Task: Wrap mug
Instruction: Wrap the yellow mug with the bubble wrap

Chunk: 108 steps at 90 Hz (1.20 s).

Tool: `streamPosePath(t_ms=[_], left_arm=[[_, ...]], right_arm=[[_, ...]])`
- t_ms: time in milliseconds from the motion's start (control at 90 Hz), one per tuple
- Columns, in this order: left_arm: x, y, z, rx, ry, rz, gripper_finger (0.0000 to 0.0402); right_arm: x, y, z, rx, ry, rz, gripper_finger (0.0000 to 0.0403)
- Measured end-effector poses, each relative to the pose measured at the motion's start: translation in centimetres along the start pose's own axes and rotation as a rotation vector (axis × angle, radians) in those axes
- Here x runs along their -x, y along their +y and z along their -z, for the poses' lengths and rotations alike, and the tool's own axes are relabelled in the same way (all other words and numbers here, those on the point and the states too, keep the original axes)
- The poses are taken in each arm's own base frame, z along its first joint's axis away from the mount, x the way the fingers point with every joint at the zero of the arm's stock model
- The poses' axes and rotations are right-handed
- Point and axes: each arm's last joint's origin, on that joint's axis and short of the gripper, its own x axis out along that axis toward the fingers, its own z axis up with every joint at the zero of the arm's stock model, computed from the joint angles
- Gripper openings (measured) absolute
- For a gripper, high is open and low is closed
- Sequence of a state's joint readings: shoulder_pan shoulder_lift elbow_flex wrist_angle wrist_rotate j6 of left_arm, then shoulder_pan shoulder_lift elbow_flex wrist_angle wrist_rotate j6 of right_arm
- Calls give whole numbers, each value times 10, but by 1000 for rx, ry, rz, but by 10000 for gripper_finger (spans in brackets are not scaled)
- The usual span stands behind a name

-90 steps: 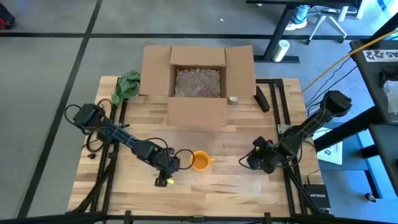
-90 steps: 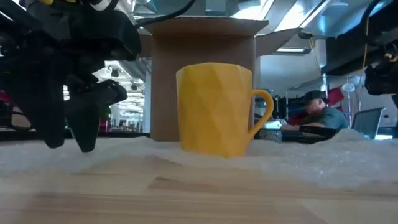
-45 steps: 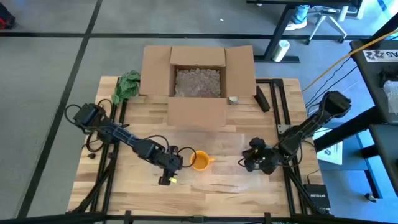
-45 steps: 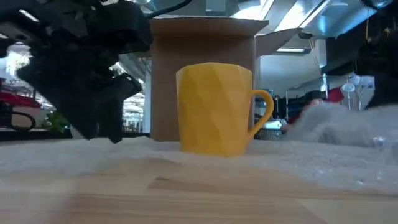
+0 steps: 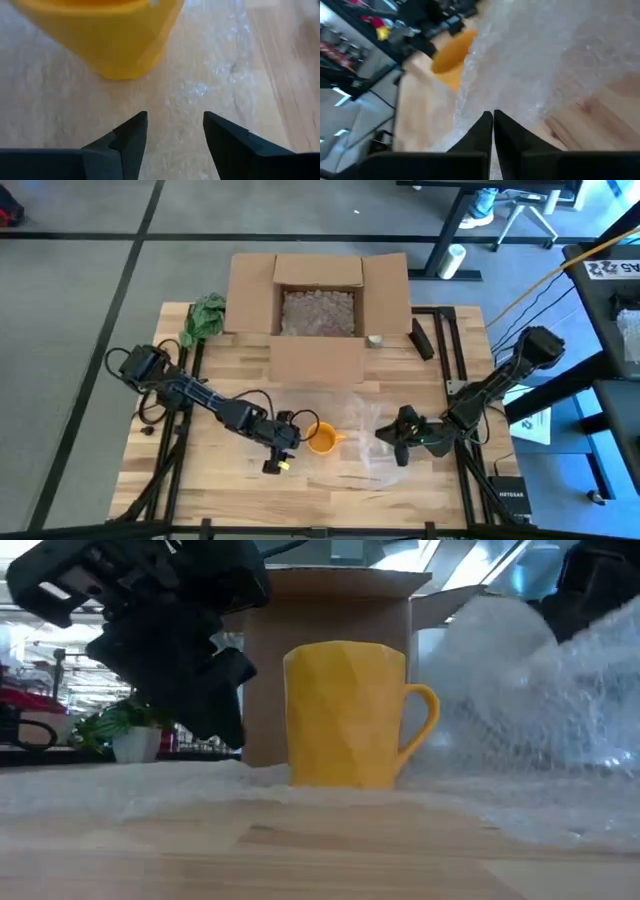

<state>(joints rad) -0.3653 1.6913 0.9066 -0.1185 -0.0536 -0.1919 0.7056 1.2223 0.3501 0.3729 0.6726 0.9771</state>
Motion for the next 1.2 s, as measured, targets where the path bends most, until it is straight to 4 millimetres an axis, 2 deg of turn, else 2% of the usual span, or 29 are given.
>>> streamPosePath(t_ms=[167,344,711,900,1200], left_arm=[[0,5,-1,0,-6,-9,177],[0,13,-3,14,-9,-26,177],[-1,23,-16,-25,-128,-34,177],[-15,32,-15,-16,-141,-51,177],[-39,38,-14,-53,-204,-62,177]], right_arm=[[-13,7,-17,44,3,-46,0],[-37,17,-34,93,55,-92,0],[-91,27,-50,176,170,-148,0],[-111,33,-61,211,198,-199,0],[-123,17,-58,153,312,-146,0]])
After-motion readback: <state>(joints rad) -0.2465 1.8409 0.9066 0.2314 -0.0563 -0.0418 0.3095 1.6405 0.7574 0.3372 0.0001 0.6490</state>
